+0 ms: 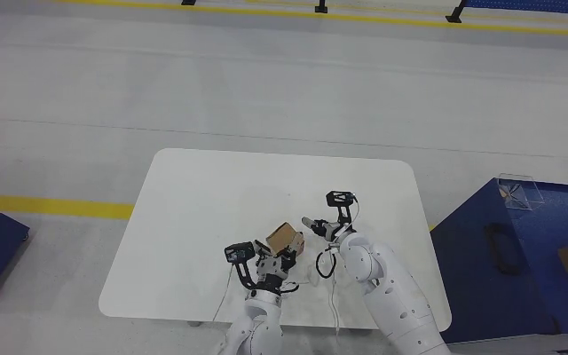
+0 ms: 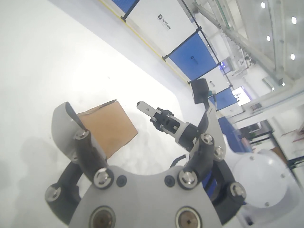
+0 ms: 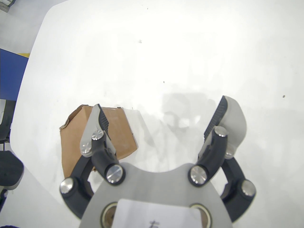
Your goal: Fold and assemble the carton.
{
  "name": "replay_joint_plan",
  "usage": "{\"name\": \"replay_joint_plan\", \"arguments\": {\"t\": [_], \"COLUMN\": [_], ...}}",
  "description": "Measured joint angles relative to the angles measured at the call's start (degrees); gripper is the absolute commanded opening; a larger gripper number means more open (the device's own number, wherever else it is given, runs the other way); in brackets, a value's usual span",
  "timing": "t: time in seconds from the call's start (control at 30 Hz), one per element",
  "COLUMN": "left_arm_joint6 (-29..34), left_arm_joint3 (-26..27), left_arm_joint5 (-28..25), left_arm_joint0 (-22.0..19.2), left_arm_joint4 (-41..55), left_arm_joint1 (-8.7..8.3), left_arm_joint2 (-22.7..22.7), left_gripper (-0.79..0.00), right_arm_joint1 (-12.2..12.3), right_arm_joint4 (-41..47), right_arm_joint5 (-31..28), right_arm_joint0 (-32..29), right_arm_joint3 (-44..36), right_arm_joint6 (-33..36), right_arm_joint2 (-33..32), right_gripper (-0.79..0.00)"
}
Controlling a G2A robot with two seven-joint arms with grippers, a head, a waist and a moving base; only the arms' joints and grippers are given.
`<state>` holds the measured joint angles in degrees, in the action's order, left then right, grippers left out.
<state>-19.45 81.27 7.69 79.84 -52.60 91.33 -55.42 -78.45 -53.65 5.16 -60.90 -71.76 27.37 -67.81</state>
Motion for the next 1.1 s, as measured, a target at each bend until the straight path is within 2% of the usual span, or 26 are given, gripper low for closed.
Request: {"name": "replay_joint_plan", "arguments": {"t": [0.13,0.3,0.73,0.9,1.1], "left_arm_joint6": [-1.15,-2.85,-1.21,-3.77,-1.67], "left_arm_joint3": [-6.84,-11.56,-15.88,-14.09,-15.3], "left_arm_joint5": [1.44,2.74,5.24,3.35,5.22], "left_arm_joint0": [-3.09,-5.75,-7.7,-7.1,-7.13], "left_arm_joint4": [-4.93,-5.02,-4.07,-2.82,-4.41], "left_arm_joint1": [0.58,1.32,2.17,2.36,2.25], "left_arm_joint2": [2.33,2.96,2.52,2.04,1.32], "left_gripper": [-0.785,-0.785,-0.785,-0.785,-0.785], "right_arm_joint1": [0.0,0.0,0.0,0.0,0.0], "right_arm_joint4": [0.0,0.0,0.0,0.0,0.0], "right_arm_joint5": [0.0,0.0,0.0,0.0,0.0], "right_arm_joint0": [0.0,0.0,0.0,0.0,0.0], "right_arm_joint3": [0.0,0.0,0.0,0.0,0.0], "right_arm_joint6": [0.0,0.0,0.0,0.0,0.0], "right_arm_joint2": [0.0,0.0,0.0,0.0,0.0], "right_gripper": [0.0,0.0,0.0,0.0,0.0]}}
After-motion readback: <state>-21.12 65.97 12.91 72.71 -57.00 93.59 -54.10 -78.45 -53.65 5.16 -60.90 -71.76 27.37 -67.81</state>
